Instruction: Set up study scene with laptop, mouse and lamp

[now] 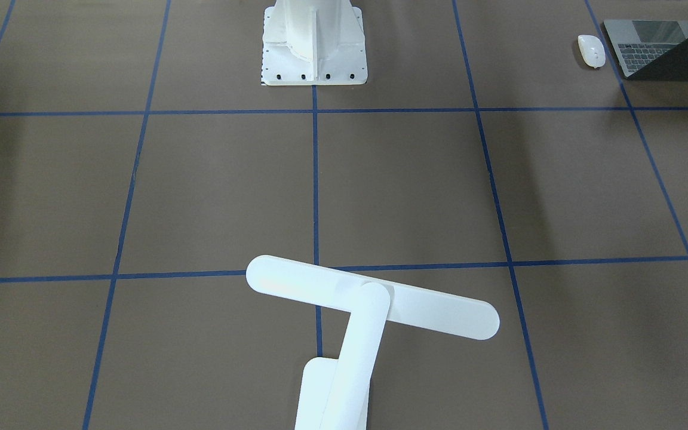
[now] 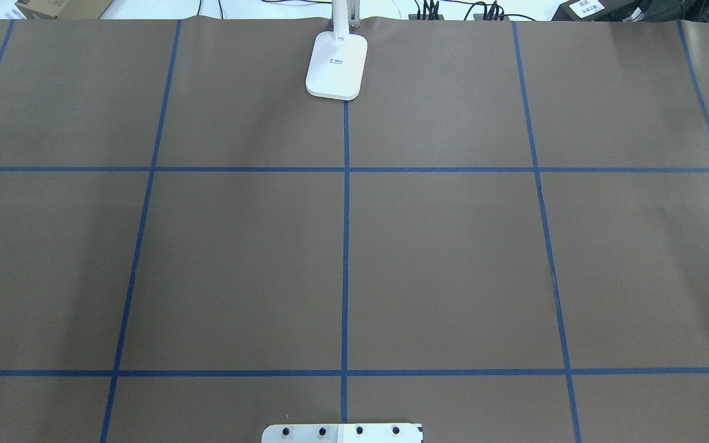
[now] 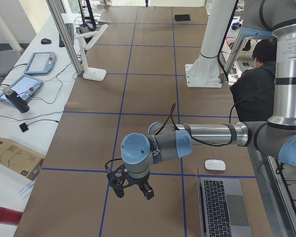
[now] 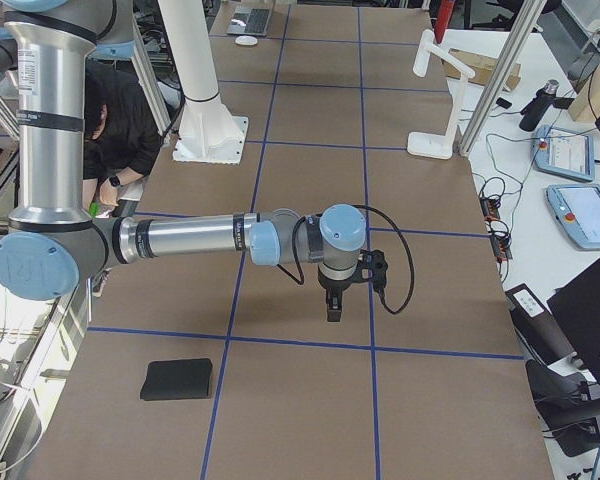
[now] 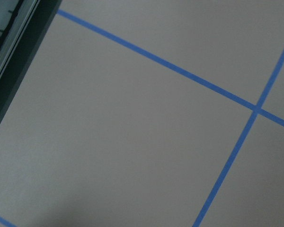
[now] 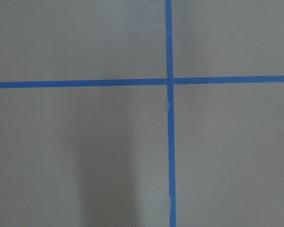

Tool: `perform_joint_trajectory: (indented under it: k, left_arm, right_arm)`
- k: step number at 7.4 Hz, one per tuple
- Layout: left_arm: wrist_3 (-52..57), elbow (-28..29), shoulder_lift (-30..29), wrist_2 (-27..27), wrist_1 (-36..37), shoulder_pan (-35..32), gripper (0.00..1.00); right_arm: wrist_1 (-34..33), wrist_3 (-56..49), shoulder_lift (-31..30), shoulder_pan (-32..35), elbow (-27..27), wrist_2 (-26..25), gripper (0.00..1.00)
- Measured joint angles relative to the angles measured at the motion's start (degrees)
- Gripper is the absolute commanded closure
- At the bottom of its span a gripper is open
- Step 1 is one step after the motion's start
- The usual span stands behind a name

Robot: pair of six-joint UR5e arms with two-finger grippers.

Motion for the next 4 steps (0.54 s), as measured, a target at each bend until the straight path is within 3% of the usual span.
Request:
perform_joint_trajectory:
  k: [4]
  left_arm:
    - [-21.33, -5.82, 11.59, 2.59, 3.04, -1.28, 0.00]
  right_arm:
    - [0.66, 0.40, 0.18, -0.09, 0.28, 0.49, 0.00]
